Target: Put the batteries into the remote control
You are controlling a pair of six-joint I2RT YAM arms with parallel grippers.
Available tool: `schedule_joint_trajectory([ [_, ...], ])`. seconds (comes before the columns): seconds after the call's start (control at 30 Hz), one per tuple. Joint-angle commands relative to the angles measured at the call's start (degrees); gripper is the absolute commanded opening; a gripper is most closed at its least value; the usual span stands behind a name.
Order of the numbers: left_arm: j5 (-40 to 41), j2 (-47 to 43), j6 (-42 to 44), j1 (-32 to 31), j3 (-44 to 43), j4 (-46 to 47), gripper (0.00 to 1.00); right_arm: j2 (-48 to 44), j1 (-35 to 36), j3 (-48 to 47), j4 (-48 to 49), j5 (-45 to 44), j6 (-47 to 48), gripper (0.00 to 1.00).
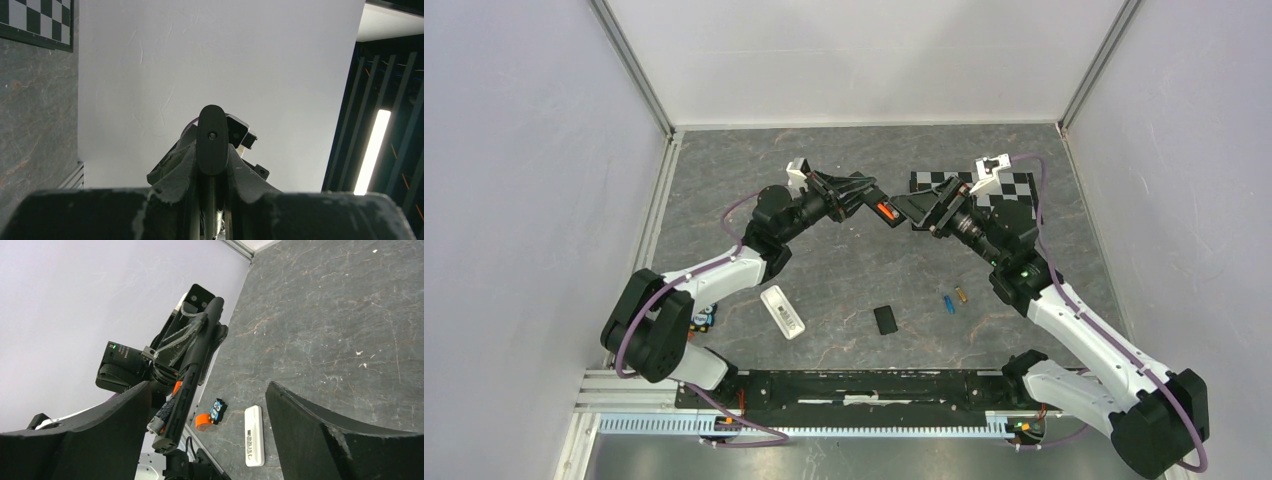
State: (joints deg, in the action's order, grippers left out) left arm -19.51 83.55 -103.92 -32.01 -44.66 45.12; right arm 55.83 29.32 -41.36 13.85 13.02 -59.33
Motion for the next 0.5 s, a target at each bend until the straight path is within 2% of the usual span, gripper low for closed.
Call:
schedule_joint_trajectory([
  [0.0, 0.7, -2.0, 2.3, -0.4, -2.4, 0.5, 0.02, -0.9, -0.2, 0.7, 5.9, 2.6, -0.7, 0.89],
  [0.2, 1.2, -2.2, 1.9, -0.5, -2.4, -0.3, 0.02, -0.4, -0.3, 2.7, 12.2, 6.7, -2.5, 0.88],
  [0.47, 0.7, -2.7, 3.3, -0.8, -3.1, -1.2, 0.02, 2.0, -0.2, 2.2, 11.1, 8.2, -4.8, 0.66],
])
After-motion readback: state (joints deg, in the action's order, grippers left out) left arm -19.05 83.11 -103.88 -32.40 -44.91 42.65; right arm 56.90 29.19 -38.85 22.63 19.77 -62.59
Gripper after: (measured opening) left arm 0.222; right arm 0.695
